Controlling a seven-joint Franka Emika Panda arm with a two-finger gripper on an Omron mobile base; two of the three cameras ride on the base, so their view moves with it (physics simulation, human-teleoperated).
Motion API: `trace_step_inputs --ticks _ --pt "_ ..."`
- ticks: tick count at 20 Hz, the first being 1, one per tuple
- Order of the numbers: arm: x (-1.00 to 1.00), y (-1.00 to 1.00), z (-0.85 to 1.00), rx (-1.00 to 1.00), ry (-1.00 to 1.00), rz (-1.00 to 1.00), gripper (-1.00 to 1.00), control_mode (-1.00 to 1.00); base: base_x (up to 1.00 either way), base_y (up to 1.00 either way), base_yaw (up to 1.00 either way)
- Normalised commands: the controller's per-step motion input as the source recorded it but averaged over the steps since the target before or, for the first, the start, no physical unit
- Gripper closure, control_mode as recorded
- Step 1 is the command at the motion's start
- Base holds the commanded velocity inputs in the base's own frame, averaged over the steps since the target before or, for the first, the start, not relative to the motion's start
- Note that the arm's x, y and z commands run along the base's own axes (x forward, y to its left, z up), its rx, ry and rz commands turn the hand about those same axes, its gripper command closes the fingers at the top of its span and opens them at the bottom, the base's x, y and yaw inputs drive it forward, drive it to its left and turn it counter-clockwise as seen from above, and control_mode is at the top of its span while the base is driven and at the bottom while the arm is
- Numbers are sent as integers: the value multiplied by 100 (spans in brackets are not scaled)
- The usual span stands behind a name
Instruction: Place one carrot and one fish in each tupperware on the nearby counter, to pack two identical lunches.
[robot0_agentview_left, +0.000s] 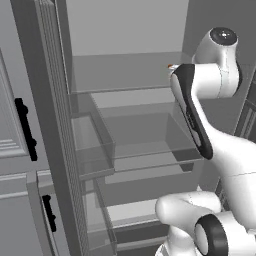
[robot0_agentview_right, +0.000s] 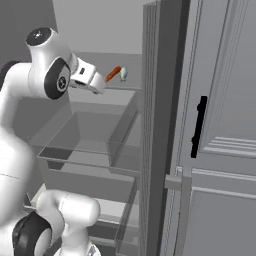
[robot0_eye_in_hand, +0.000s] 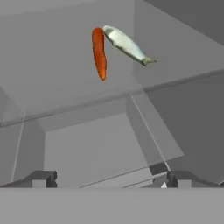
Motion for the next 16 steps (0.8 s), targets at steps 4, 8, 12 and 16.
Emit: trace_step_inputs --ticks 4,8,12,16 --pt "77 -18 0 0 11 0 -100 -100 0 0 0" --pt "92 0 -2 0 1 0 -100 -100 0 0 0" --pt "86 0 -20 0 3 0 -100 -100 0 0 0" --pt "86 -1 -38 0 0 0 -100 -100 0 0 0"
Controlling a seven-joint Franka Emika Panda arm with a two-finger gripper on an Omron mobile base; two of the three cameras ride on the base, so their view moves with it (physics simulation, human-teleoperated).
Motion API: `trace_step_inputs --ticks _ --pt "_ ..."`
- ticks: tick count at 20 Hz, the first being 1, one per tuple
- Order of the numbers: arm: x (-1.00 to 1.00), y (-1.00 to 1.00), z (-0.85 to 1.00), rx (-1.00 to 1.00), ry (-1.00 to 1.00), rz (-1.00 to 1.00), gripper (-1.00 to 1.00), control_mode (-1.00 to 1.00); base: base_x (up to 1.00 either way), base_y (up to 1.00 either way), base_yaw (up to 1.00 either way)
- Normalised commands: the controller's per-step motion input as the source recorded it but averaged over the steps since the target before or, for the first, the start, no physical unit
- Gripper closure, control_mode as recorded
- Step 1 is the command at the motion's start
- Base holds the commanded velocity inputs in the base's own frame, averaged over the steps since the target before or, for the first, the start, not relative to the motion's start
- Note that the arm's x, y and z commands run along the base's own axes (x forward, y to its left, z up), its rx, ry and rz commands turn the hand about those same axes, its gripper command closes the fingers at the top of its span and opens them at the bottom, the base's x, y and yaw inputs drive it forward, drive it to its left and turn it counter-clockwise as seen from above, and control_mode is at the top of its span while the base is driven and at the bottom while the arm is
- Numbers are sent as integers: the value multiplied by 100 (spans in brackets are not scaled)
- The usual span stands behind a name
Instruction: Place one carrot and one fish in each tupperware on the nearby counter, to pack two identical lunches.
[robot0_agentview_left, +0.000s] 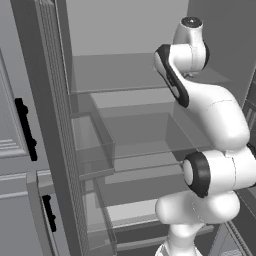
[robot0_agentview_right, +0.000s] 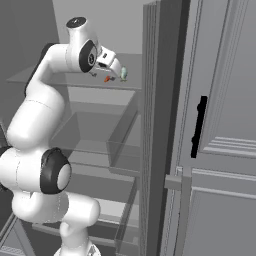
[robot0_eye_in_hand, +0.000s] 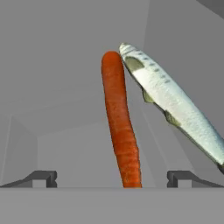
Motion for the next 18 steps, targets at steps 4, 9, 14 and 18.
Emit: trace_step_inputs --ticks 4,9,14,18 --pt "88 -9 -49 0 0 0 -100 -100 0 0 0" --pt "96 -15 -29 0 -1 0 -100 -100 0 0 0" --pt "76 -10 -51 0 0 0 -100 -100 0 0 0" --pt "9 -4 -78 -3 6 0 100 -100 0 0 0"
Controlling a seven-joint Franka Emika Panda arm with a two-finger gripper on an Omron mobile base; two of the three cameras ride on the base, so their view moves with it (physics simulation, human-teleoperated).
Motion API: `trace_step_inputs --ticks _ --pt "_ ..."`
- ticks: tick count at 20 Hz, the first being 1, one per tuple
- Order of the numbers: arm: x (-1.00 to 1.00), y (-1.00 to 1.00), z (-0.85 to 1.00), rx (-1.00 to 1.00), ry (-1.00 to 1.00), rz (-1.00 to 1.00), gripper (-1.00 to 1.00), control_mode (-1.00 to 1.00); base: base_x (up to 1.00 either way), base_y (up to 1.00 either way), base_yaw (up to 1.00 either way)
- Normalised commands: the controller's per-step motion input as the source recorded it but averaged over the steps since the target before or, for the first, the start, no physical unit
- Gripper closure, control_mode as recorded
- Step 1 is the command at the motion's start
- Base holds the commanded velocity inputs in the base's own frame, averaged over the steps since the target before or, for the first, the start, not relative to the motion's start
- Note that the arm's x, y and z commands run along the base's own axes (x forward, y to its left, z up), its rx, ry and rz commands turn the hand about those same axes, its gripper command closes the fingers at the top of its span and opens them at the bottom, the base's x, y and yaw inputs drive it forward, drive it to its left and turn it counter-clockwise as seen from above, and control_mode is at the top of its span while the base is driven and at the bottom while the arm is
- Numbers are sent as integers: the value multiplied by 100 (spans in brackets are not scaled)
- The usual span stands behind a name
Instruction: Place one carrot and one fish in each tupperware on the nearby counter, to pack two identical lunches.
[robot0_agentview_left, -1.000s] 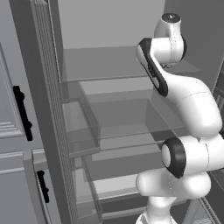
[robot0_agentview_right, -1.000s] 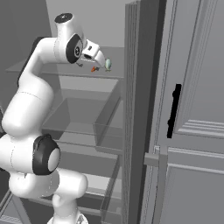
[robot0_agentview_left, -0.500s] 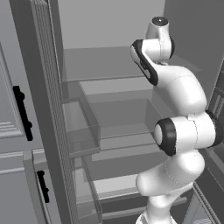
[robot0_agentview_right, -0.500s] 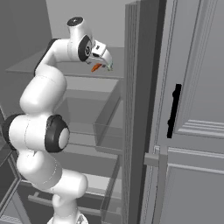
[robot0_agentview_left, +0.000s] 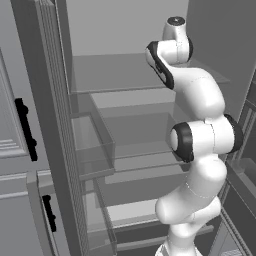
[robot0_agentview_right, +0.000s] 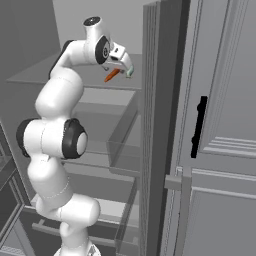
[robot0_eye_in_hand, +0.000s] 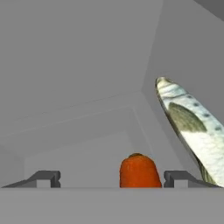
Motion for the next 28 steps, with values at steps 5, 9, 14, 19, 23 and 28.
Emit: trace_step_inputs --ticks 5,9,14,19,23,28 --pt "-19 -13 -65 0 13 0 100 -100 0 0 0" --pt "-10 -16 -35 0 6 0 100 -100 0 0 0" --pt "-44 0 0 0 7 3 100 -100 0 0 0" --pt "-71 0 15 0 2 2 100 -100 0 0 0" --pt "-100 6 -9 -5 -9 0 100 -100 0 0 0" --pt "-100 3 -77 -15 -10 0 100 -100 0 0 0"
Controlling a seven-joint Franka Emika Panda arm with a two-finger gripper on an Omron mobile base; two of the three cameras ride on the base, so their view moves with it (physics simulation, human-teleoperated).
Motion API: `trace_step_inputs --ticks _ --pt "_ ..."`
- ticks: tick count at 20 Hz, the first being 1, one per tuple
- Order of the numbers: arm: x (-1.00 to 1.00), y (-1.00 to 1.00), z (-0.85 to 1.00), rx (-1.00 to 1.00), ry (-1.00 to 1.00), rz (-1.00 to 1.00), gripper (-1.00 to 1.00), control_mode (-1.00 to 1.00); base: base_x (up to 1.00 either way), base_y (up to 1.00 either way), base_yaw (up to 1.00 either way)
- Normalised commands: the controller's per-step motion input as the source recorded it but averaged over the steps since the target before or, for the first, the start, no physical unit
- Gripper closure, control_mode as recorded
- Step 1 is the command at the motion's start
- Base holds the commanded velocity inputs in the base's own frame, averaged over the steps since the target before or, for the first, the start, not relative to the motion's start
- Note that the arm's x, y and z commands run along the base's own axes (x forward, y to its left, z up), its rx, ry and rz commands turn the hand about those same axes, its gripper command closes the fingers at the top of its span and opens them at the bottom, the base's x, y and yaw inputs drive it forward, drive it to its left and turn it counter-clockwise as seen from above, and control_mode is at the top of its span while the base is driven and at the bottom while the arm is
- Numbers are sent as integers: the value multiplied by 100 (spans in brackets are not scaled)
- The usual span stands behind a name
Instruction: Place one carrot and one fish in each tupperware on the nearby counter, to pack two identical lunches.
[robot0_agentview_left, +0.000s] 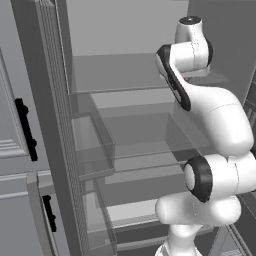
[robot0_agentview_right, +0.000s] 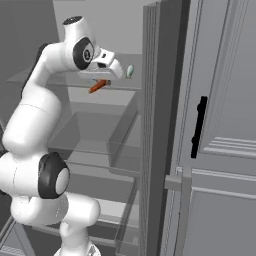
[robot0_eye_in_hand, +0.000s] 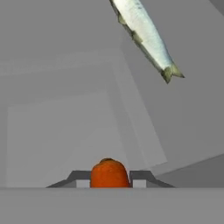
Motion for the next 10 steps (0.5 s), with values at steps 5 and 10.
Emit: trace_step_inputs --ticks 5,10 --pt "-100 0 -32 -5 -3 1 100 -100 0 0 0" --pt "-100 0 -23 0 0 14 100 -100 0 0 0"
